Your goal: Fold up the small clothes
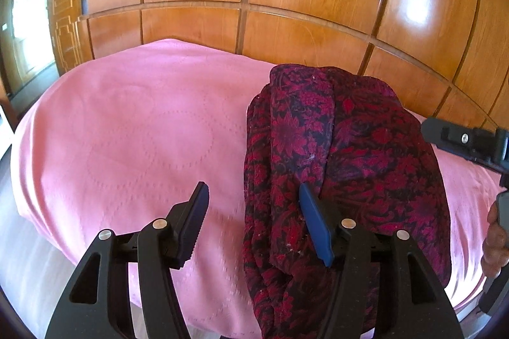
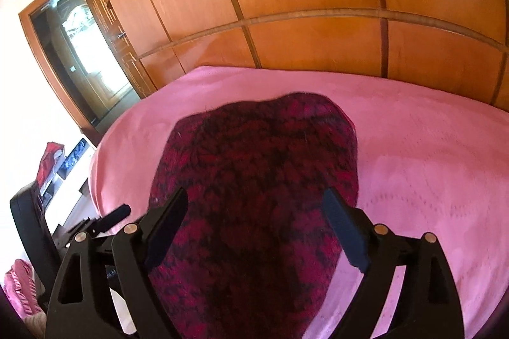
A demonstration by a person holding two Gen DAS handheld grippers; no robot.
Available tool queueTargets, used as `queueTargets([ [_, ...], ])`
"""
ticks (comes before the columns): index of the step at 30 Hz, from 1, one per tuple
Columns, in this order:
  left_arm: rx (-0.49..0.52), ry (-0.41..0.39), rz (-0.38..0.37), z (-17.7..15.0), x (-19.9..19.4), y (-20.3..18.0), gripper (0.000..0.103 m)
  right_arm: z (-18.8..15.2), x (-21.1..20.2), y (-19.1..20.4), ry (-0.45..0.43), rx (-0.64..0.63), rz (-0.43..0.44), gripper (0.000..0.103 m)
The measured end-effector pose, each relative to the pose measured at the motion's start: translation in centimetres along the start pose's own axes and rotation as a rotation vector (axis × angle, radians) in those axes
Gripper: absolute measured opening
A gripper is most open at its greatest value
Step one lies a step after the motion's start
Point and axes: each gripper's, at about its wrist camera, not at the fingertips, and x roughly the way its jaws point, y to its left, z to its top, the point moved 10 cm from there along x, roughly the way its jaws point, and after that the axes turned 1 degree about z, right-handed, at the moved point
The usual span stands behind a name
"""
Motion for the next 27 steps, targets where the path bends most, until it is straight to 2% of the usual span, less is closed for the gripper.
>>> queueTargets([
  [4,0.0,0.006,-0.008,-0.1,0.5,0.0,0.059,-0.8,2.3,-0.2,0.054,-0.009,-0.054,0.087],
  [8,0.001,0.026,-0.011,-0.5,1.3,0.3,0.059,-0.9,4.0,0.3,0.073,-0.066,-0.121,0.088],
  [13,-0.018,0.039,-0.034,-0.9,2.1,0.4,0.06,-0.7,3.9,0.6,0.074,-0.074,-0.107,0.092],
  [16,-0.021,0.047,-0.055,-1.0,2.3,0.6,0.06,-0.4,2.7,0.7,0.053,-0.057,-0.045,0.095],
  [19,-0.036,0.057,-0.089,-1.2,2.6,0.9,0.06,-0.4,1.0,-0.4,0.028,0.016,0.038,0.1],
  [22,-0.054,0.062,-0.139,-1.4,2.9,1.1,0.06,-1.4,0.4,-2.5,0.042,0.116,0.108,0.1],
  [27,-0.076,0.08,-0.224,-1.4,3.7,1.3,0.06,-3.9,2.0,-5.0,0.109,0.276,0.245,0.101],
])
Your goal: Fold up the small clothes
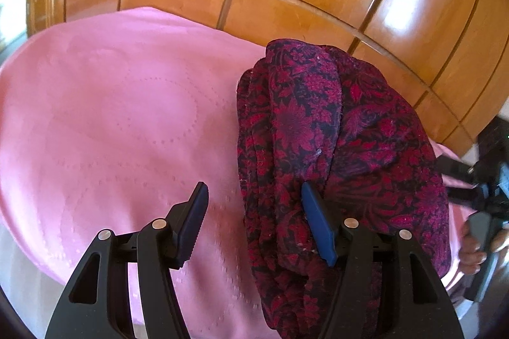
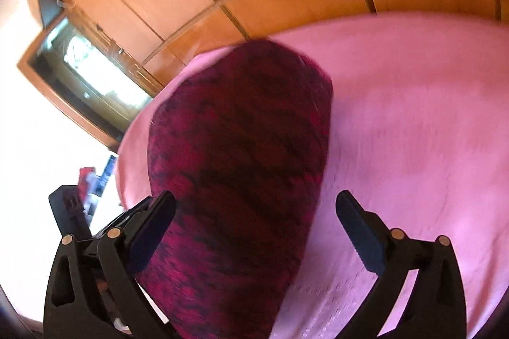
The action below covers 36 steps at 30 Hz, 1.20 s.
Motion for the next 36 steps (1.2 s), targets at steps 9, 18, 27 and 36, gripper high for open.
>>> queueTargets([
  [9,-0.143,0.063,-0.204,-0.2,1.6,1.5,0.06,0.5,4.4,0.2,0.082,0.117,0.269,0.101],
  [18,-0.265,0.073,-0.475,-0.5,1.6,-0.6,0.051,1.7,1.1,3.7,0.01,0.023,0.257,0.076],
  [27,-0.03,0.159,-0.631,4.1,5.3,-15.2,0.051,4.2,-11.8,0.5,-0.275,0.016,0.174,0.072],
  [36,0.339,0.326,-0.575,3.4,14.0,-34.3,0.044,2.9,-22.1,-15.6,-0.473,0.288,-0.042,0.072],
])
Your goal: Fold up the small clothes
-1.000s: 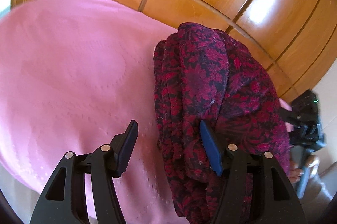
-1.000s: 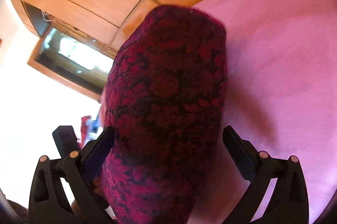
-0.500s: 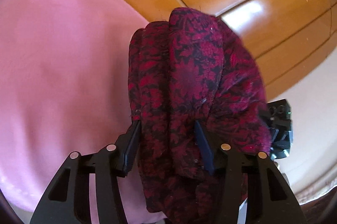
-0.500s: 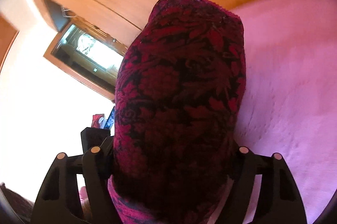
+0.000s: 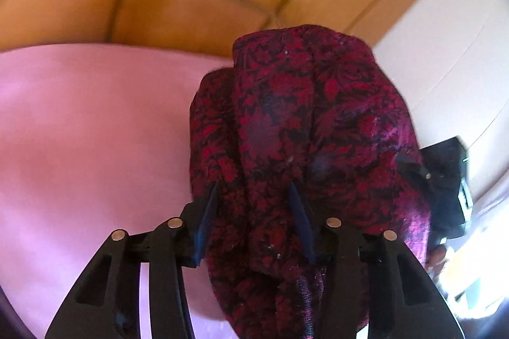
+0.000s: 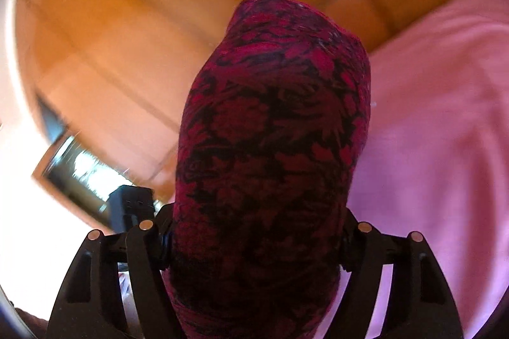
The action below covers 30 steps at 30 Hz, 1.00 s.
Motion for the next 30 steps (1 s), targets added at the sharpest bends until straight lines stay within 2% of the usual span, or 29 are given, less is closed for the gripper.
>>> queueTargets([
  [2,0.032,0.063,0.072,-0.5,3.0,-0.3,0.044,-0.9,-0.3,-3.2,0.014,0.043,-0.062,0.074],
  [3,0.044,0.062,0.086,-0.6,3.5,-0.6,0.044,-1.5,-0.6,-4.7,0.01,0.081,-0.08,0.078],
  [6,0.068,0.044,0.12,-1.1,3.1,-1.5,0.044,-2.5,-2.2,-6.1,-0.006,0.109,-0.11,0.09],
  [8,0.089,0.026,0.164,-0.9,2.4,-2.0,0.044,-2.0,-3.8,-5.2,-0.047,0.077,-0.17,0.091],
  [9,0.103,0.016,0.193,-1.1,2.2,-2.0,0.044,-1.4,-4.6,-4.9,-0.08,0.057,-0.203,0.09],
  [10,0.111,0.006,0.216,-1.5,1.9,-2.1,0.044,-0.5,-5.5,-4.1,-0.118,0.027,-0.239,0.085],
  [12,0.113,-0.007,0.237,-2.6,1.6,-3.1,0.042,1.1,-6.5,-2.1,-0.162,-0.023,-0.258,0.075],
  [14,0.12,-0.023,0.269,-3.0,1.3,-3.4,0.041,2.2,-6.3,-0.2,-0.164,-0.078,-0.267,0.066],
  [17,0.124,-0.036,0.303,-3.6,1.0,-3.1,0.041,2.1,-2.8,2.3,-0.095,-0.16,-0.287,0.057],
  [19,0.12,-0.04,0.326,-3.9,0.6,-3.0,0.041,1.5,0.3,2.0,-0.028,-0.212,-0.371,0.057],
  [22,0.11,-0.045,0.367,-4.2,-0.1,-2.0,0.04,1.8,4.7,0.3,0.032,-0.21,-0.422,0.057],
  [26,0.067,-0.045,0.385,-4.6,-0.1,-0.2,0.04,1.3,8.1,-0.6,0.041,-0.312,-0.517,0.058],
  [30,0.041,-0.064,0.402,-5.3,-0.1,0.2,0.04,-0.3,8.3,-0.7,0.01,-0.409,-0.575,0.058],
])
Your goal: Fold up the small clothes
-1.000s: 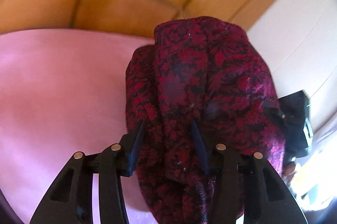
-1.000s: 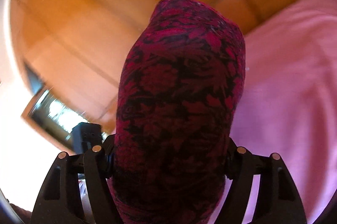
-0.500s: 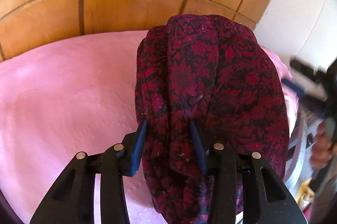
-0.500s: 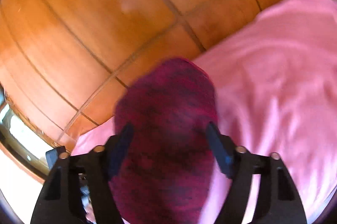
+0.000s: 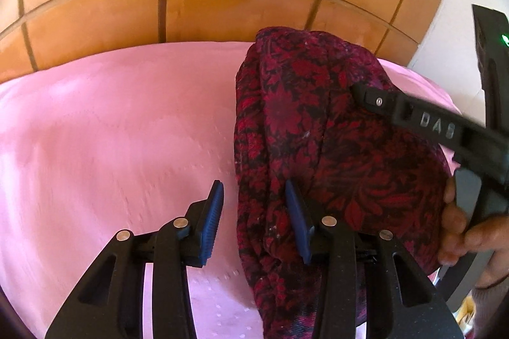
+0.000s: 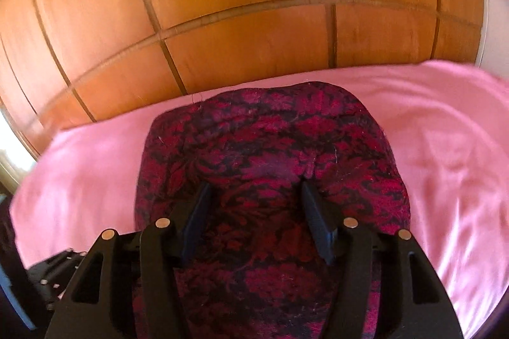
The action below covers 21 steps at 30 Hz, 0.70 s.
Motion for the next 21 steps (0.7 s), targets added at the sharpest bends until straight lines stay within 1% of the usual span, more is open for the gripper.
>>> queueTargets([
  [3,-0.006,-0.018,0.009,0.5,-0.9,-0.3,0.04,0.7,-0.7,-0.5,0.002,0.028,0.019,0.059],
  [4,0.001,-0.029,0.017,0.7,-1.3,-0.4,0.04,1.0,-1.8,-0.5,-0.004,0.042,0.032,0.063],
  [5,0.011,-0.041,0.03,0.9,-1.8,-0.5,0.043,1.0,-2.6,-0.7,-0.016,0.058,0.056,0.066],
  [7,0.02,-0.055,0.046,1.0,-2.2,-0.5,0.049,0.9,-3.8,-0.6,-0.036,0.068,0.066,0.079],
  [11,0.015,-0.084,0.046,0.9,-3.3,-0.5,0.049,0.9,-6.9,-0.6,-0.081,0.115,0.078,0.08],
  [15,0.016,-0.106,0.05,0.4,-4.2,-0.4,0.049,0.8,-9.3,-0.7,-0.105,0.15,0.083,0.08],
  [16,0.014,-0.113,0.05,0.3,-4.6,-0.3,0.05,0.6,-9.8,-0.7,-0.108,0.152,0.082,0.08],
  [17,0.012,-0.121,0.051,0.4,-4.8,-0.4,0.055,0.4,-10.4,-0.7,-0.111,0.153,0.081,0.08],
  [19,0.006,-0.135,0.05,0.3,-5.3,-0.3,0.058,-0.3,-11.4,-0.9,-0.124,0.153,0.07,0.081],
  [21,0.004,-0.143,0.052,0.1,-5.8,-0.3,0.059,-1.0,-12.2,-1.2,-0.13,0.155,0.06,0.081],
])
